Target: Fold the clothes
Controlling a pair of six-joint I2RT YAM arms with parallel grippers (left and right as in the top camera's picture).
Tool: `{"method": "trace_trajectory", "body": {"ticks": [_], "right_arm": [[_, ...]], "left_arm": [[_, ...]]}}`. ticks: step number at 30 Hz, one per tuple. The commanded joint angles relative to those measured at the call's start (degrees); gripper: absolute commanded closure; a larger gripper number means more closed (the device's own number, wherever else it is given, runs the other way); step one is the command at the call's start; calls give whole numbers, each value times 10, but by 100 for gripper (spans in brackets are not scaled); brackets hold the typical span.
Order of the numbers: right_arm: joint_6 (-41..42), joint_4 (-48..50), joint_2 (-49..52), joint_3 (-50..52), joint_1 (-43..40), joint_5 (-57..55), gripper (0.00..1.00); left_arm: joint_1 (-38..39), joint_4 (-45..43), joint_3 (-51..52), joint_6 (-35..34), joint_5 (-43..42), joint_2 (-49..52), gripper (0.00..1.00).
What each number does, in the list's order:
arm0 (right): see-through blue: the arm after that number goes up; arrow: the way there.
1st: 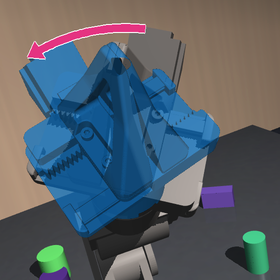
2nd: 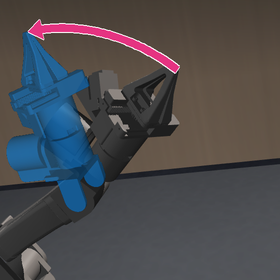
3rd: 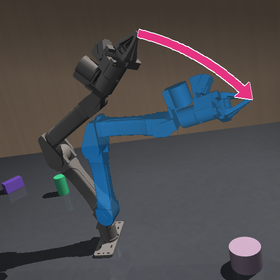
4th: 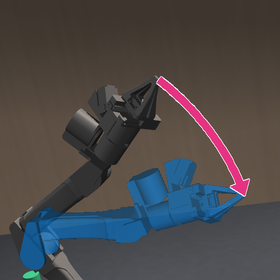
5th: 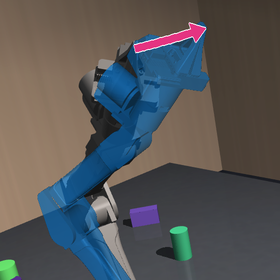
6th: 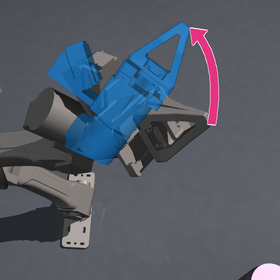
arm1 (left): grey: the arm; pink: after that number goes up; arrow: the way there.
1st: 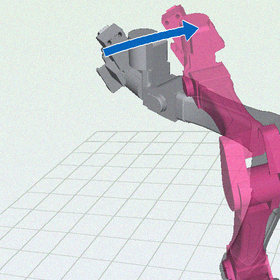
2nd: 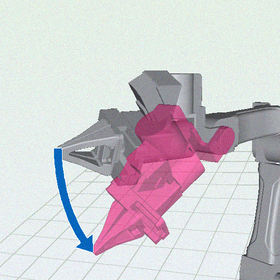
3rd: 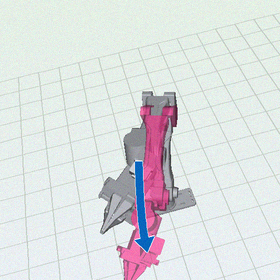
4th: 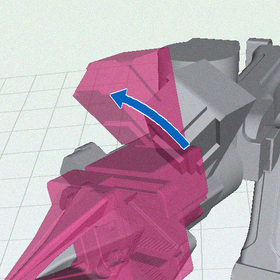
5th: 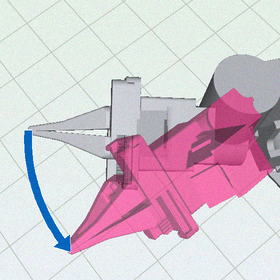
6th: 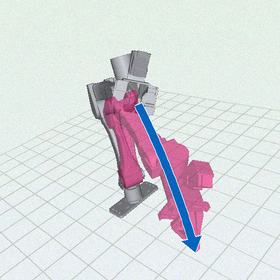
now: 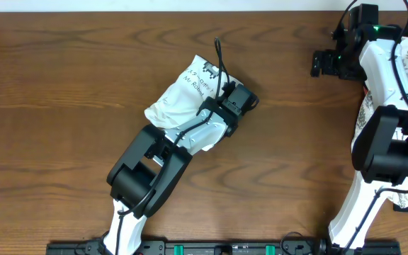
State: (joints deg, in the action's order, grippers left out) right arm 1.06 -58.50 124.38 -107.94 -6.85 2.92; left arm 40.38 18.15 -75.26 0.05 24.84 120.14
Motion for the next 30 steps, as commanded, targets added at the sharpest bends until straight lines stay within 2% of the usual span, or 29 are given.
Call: {"method": "trace_trajectory", "body": {"ticks": [1, 4, 9, 12, 15, 21, 30], "right_arm": [[6, 0, -4, 2, 0, -3, 1], [6, 0, -4, 2, 0, -3, 1], [6, 0, -4, 2, 0, -3, 1], [6, 0, -4, 2, 0, -3, 1], [6, 0, -4, 2, 0, -3, 1], [6, 0, -4, 2, 0, -3, 1], [6, 0, -4, 2, 1, -3, 1]], "left_arm": [[-7, 20, 23, 3, -12, 41, 94], [-7, 22, 23, 3, -10, 35, 94], [-7, 20, 22, 7, 75, -17, 94], [-14, 17, 22, 41, 68, -52, 94], [-24, 25, 22, 55, 33, -81, 94], [-47, 27, 20, 55, 17, -135, 94], [-130, 28, 17, 52, -121, -148, 94]]}}
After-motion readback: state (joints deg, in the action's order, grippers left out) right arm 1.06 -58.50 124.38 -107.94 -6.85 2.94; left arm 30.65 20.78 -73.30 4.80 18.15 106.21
